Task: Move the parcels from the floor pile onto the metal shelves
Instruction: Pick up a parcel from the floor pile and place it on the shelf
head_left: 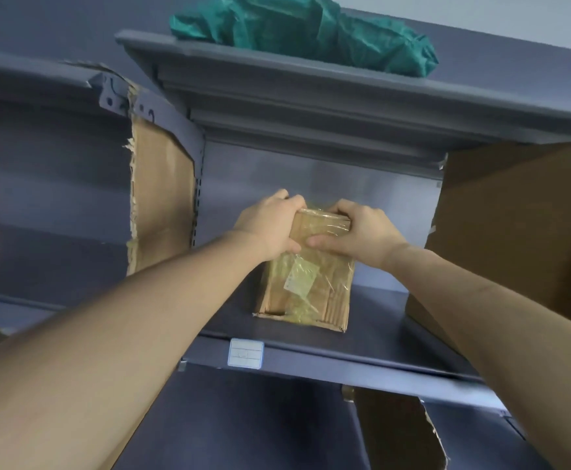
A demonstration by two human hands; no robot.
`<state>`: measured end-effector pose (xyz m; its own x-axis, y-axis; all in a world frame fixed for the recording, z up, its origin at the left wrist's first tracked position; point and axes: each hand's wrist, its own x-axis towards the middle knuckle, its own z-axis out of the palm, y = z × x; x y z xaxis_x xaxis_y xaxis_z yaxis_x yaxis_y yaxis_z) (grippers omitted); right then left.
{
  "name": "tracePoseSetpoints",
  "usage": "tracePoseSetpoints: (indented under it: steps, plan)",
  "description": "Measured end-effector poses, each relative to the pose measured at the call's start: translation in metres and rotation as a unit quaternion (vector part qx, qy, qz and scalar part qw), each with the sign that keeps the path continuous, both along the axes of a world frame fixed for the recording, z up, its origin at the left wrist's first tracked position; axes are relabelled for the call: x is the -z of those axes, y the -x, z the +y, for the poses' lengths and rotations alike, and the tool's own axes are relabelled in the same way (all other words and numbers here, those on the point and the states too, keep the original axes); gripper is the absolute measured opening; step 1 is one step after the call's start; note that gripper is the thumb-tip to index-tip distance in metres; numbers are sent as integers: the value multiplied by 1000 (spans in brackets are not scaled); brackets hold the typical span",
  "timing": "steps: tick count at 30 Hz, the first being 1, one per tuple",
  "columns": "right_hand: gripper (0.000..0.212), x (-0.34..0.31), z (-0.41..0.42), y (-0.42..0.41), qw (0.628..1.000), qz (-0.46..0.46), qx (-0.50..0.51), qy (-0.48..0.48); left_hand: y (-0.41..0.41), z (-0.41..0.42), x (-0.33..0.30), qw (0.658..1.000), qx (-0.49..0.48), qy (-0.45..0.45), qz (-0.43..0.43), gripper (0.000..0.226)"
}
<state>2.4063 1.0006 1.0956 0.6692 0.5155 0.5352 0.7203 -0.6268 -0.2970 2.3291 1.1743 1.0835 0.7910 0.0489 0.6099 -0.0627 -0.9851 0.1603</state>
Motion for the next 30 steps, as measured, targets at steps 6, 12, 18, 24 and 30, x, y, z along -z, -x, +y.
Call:
tracePoseSetpoints:
  steps: [6,12,18,24,30]
  plan:
    - [73,0,8,25,992,-47,102,62,10,-4,-5,998,-40,-54,2,68]
    - [86,23,-3,62,981,-87,158,65,30,-20,-4,995,-5,-83,-48,63]
    - [76,38,-40,96,972,-52,218,71,59,-69,4,977,144,-100,-121,35]
    - [28,89,-110,158,965,-54,253,45,81,-146,46,951,287,-91,-66,17]
    - [21,154,-232,227,928,-43,336,157,108,-247,105,892,423,-158,-20,21]
